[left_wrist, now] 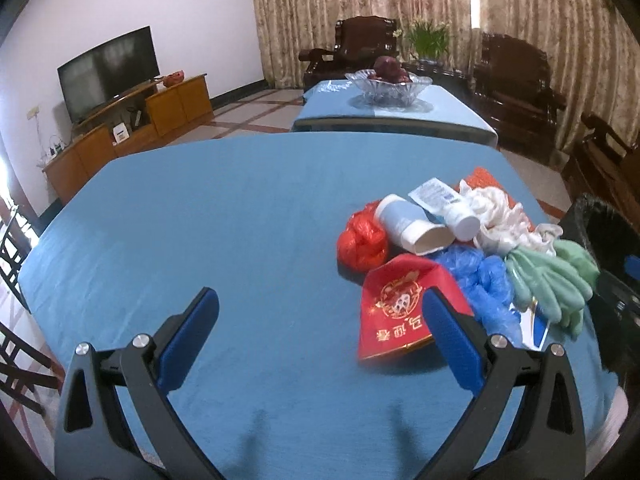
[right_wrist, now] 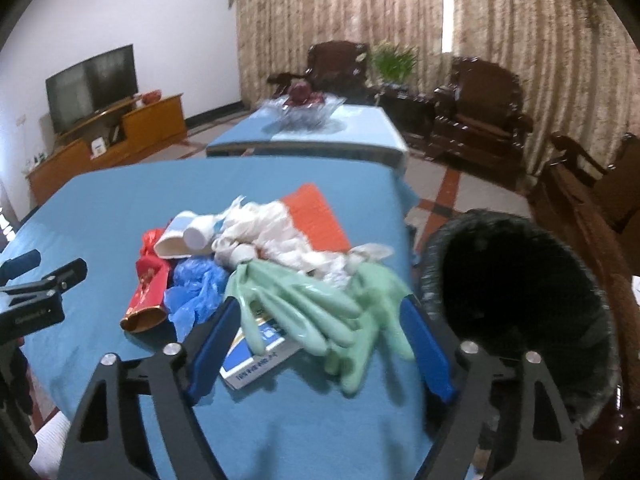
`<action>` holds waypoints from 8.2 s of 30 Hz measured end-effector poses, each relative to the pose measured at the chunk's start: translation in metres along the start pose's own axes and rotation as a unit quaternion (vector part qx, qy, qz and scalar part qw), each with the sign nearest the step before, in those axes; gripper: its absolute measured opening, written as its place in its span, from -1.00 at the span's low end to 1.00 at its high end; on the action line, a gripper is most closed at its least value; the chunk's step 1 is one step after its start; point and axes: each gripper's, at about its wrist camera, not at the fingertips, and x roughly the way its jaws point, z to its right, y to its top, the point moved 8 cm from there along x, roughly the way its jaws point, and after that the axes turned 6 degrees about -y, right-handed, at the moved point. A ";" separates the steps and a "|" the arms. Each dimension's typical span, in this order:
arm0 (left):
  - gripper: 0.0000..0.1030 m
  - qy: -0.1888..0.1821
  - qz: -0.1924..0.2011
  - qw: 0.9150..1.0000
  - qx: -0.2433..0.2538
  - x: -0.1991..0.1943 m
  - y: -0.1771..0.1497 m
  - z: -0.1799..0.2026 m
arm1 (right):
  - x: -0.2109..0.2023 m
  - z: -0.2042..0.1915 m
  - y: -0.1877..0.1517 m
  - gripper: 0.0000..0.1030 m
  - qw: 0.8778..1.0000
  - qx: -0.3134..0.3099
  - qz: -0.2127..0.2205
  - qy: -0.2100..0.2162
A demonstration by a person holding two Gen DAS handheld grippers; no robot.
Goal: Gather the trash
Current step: 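Grasp the red packet with the left tool while the right tool grasps the green gloves, then lift the red packet with the left tool while the right tool lifts the green gloves, then drop the red packet and green gloves into the black bin with both tools, then return both tools to the pile and grasp the other green glove with the right tool, then grasp the blue shoe covers with the left tool while the right tool holds the glove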
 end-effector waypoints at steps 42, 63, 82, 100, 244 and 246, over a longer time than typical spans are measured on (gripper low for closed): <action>0.25 -0.089 -0.031 0.995 -0.036 0.067 -0.022 0.022 | 0.038 -0.021 0.003 0.39 1.000 -0.027 -0.014 0.007; -0.70 -0.095 0.027 0.995 -0.012 0.028 0.008 0.025 | 0.018 -0.032 0.021 -0.79 0.996 -0.018 -0.003 0.091; -0.98 -0.189 0.013 0.982 -0.008 -0.007 0.017 0.058 | -0.037 0.007 0.037 -0.79 0.996 0.012 0.046 0.076; 0.42 -0.176 -0.109 0.978 -0.002 0.034 -0.083 0.061 | -0.049 0.011 0.000 -0.79 0.997 0.010 0.028 0.071; 0.59 -0.217 -0.017 0.968 0.121 0.059 -0.010 0.182 | 0.011 0.090 0.011 -0.84 0.997 0.074 0.004 0.023; 0.58 -0.217 -0.022 0.968 0.128 0.064 -0.015 0.187 | 0.009 0.093 0.010 -0.84 0.997 0.077 0.007 0.022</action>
